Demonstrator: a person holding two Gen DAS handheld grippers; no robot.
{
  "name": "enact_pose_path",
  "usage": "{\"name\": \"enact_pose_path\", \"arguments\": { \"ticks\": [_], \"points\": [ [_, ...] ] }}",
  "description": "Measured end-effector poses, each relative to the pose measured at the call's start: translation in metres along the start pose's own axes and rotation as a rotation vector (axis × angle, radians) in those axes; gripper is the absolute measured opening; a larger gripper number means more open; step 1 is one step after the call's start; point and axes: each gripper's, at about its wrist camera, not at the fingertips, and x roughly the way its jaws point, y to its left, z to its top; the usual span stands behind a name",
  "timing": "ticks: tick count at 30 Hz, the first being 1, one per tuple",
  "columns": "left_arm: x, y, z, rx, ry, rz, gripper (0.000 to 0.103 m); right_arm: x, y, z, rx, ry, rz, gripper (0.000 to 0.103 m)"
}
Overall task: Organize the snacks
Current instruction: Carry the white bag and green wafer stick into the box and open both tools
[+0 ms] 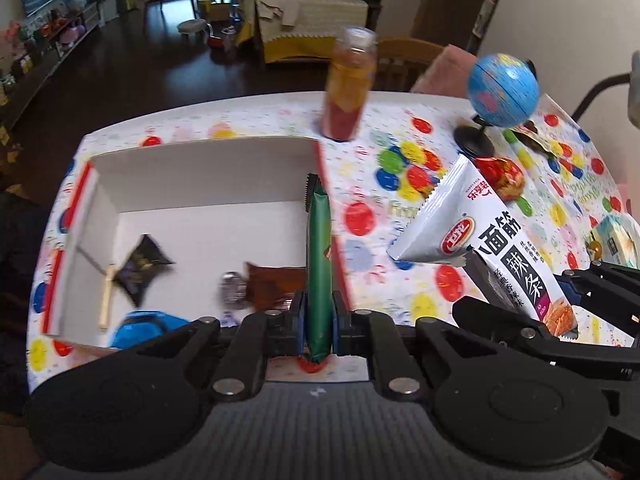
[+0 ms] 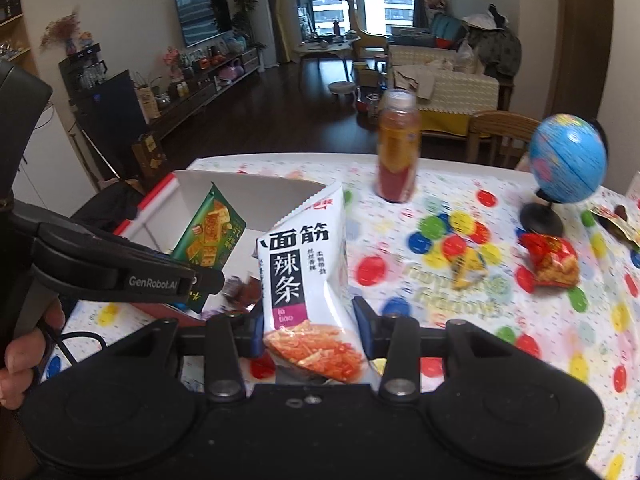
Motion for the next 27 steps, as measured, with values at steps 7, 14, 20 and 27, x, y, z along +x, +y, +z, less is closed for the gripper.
{"name": "enact_pose_path", "arguments": {
  "ticks": [7, 14, 20, 27],
  "points": [
    [-0.01, 0.052, -0.002, -0.036, -0.012, 0.038, 0.012, 0.02, 0.042, 0.012, -0.02, 0.003, 0.026, 0.04],
    [-0.006, 0.1, 0.002, -0.063, -0.008, 0.083, 0.012, 0.055, 0.068, 0.022, -0.027, 0.034, 0.013, 0.04],
    [0.011, 0.132, 0.008, -0.078, 0.02, 0.121, 0.012, 0.084, 0.077, 0.031, -0.003, 0.078, 0.007, 0.04],
    [0.041, 0.155, 0.019, -0.076, 0.076, 0.15, 0.012, 0.126, 0.079, 0.041, 0.005, 0.139, -0.02, 0.04]
  ]
}}
